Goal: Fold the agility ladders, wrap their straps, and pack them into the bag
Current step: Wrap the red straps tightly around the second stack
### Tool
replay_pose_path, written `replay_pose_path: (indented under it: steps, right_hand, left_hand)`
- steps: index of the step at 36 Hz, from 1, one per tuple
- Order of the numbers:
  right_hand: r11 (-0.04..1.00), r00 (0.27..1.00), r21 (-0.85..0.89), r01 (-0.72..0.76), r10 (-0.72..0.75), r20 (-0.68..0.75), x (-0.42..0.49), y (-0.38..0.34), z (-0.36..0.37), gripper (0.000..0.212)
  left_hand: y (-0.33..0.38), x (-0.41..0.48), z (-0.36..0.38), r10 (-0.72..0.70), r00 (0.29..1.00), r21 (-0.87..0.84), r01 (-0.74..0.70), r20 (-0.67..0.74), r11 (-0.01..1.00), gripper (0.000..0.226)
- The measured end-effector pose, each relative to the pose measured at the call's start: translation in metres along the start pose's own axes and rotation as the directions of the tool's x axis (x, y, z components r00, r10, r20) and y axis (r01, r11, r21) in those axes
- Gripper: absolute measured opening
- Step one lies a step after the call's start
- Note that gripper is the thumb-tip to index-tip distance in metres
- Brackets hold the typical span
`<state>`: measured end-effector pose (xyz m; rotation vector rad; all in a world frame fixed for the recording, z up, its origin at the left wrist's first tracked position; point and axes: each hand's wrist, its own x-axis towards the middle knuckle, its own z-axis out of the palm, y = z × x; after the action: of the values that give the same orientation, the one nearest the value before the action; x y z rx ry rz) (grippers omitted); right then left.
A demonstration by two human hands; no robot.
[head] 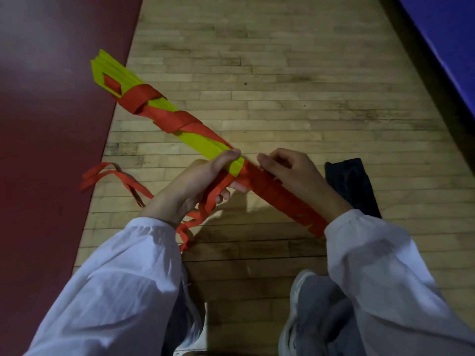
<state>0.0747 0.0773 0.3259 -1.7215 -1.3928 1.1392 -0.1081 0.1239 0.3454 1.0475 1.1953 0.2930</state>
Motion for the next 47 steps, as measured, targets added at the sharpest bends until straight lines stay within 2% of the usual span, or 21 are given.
replay_pose_path:
  steps: [2,7,10,15,19,24,30,36,39,42,47]
  right_hand:
    - [0.998,0.997,0.031,-0.046,0.044,0.064,0.001,0.002,-0.003,0.044]
    - [0.983,0.954,-0.022,-0.181,0.181,0.241,-0.002,0.003,-0.004,0.056]
    - [0.983,0.946,-0.002,-0.182,0.175,0.273,-0.003,0.001,-0.004,0.067]
    - [0.984,0.951,0.018,-0.179,0.168,0.259,-0.005,-0.003,-0.005,0.065]
    - [0.992,0.973,0.011,-0.129,0.125,0.194,-0.005,-0.004,-0.001,0.052]
    - [0.998,0.992,-0.013,-0.064,0.065,0.112,-0.002,0.000,0.004,0.029]
    - [0.999,0.999,-0.015,-0.042,0.041,-0.022,0.001,0.003,0.009,0.030]
    - [0.999,0.995,-0.046,-0.016,0.012,-0.098,-0.001,0.003,0.016,0.045]
    - [0.998,0.994,-0.056,-0.016,0.010,-0.104,-0.001,0.004,0.018,0.048]
    - [0.998,0.995,-0.050,-0.029,0.024,-0.096,0.000,0.004,0.020,0.051]
    - [0.998,0.998,-0.014,-0.060,0.060,0.000,-0.001,0.004,0.018,0.046]
  left_hand:
    - [0.001,-0.002,0.001,0.020,1.000,0.016,-0.020,0.008,1.000,0.055]
    - [0.001,-0.003,0.002,0.048,0.999,0.026,-0.049,0.020,0.998,0.056]
    - [0.001,-0.003,0.002,0.046,0.999,0.019,-0.047,0.029,0.999,0.056]
    - [0.002,-0.001,0.001,0.006,0.998,-0.007,-0.005,0.060,1.000,0.051]
    - [0.003,0.000,-0.002,-0.051,0.992,-0.049,0.057,0.112,0.997,0.052]
    - [0.002,0.001,-0.007,-0.087,0.988,-0.017,0.090,0.130,0.996,0.057]
    - [0.000,0.004,-0.009,-0.077,0.990,-0.045,0.082,0.117,0.996,0.059]
    - [0.001,0.005,-0.008,-0.019,0.995,-0.146,0.033,0.093,0.989,0.035]
    - [0.001,0.005,-0.006,0.003,0.997,-0.159,0.009,0.075,0.987,0.031]
    - [-0.001,0.006,-0.006,0.019,0.998,-0.145,-0.011,0.056,0.989,0.036]
    - [-0.004,0.004,-0.006,0.044,0.999,-0.114,-0.042,0.023,0.993,0.035]
